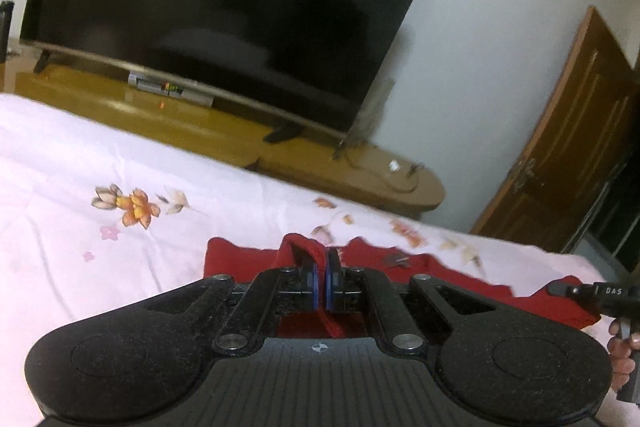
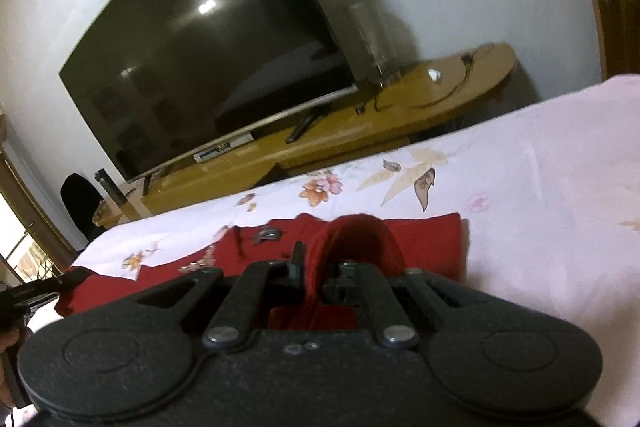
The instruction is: Fold small clothes
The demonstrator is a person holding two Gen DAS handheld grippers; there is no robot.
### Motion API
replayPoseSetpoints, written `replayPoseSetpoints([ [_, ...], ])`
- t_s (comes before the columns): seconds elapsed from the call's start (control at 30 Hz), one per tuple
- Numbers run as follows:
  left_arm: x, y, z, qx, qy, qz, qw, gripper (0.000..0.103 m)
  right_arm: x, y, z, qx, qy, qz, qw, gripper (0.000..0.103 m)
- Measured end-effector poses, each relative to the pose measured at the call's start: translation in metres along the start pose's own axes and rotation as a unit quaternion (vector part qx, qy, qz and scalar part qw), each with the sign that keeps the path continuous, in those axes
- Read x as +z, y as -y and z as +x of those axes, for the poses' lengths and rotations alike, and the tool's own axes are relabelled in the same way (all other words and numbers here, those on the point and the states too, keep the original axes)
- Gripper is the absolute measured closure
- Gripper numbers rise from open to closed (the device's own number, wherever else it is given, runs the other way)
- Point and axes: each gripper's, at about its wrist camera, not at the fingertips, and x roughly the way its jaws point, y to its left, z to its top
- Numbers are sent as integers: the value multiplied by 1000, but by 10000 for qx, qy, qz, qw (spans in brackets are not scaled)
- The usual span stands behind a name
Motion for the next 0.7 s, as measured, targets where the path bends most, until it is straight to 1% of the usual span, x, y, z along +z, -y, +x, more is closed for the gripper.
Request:
replayPoseSetpoints([
  [0.07, -5, -8, 18, 80, -233, -65, 9997, 100, 2, 10, 20, 58, -134, 104, 9998, 96],
  [0.1, -7, -14, 30, 71, -419, -132, 9990, 100, 2, 16, 33, 110, -315, 179, 9993, 95],
  [0.13, -10, -20, 46, 55, -591, -219, 9980, 100, 3, 22, 45, 101, -504, 263, 9983, 90],
  [0.17, -12, -24, 52, 46, -639, -275, 9976, 100, 1, 29, 57, 70, -633, 341, 9974, 87],
  [0.2, -14, -30, 60, 23, -649, -382, 9972, 99, 0, 36, 67, 61, -702, 413, 9967, 86],
  [0.23, -16, -34, 65, -54, -671, -552, 9962, 99, -1, 42, 74, 46, -703, 489, 9963, 86],
  [0.27, -18, -36, 68, -128, -653, -657, 9956, 99, -2, 47, 78, 71, -672, 591, 9960, 83],
  [0.3, -20, -37, 70, -192, -595, -688, 9957, 97, -3, 52, 80, 140, -621, 696, 9955, 77],
  [0.33, -22, -37, 71, -211, -542, -665, 9961, 92, -5, 53, 81, 202, -554, 749, 9954, 69],
  [0.37, -23, -37, 72, -271, -491, -665, 9962, 79, -6, 53, 80, 256, -480, 742, 9958, 65],
  [0.4, -23, -38, 73, -299, -437, -688, 9962, 61, -8, 52, 80, 298, -405, 706, 9962, 56],
  [0.43, -22, -39, 75, -303, -378, -677, 9965, 55, -8, 52, 80, 334, -362, 710, 9963, 49],
  [0.47, -20, -39, 76, -309, -318, -670, 9968, 51, -8, 52, 81, 391, -325, 732, 9960, 48],
  [0.5, -18, -40, 75, -289, -268, -685, 9969, 49, -8, 51, 82, 412, -283, 738, 9960, 46],
  [0.6, -14, -42, 75, -212, -185, -676, 9973, 46, -2, 54, 84, 410, -148, 799, 9959, 45],
  [0.63, -13, -43, 75, -195, -217, -624, 9976, 46, -2, 55, 83, 419, -98, 844, 9955, 45],
  [0.7, -14, -41, 76, -71, -378, -328, 9987, 46, -1, 56, 80, 414, -14, 844, 9956, 45],
])
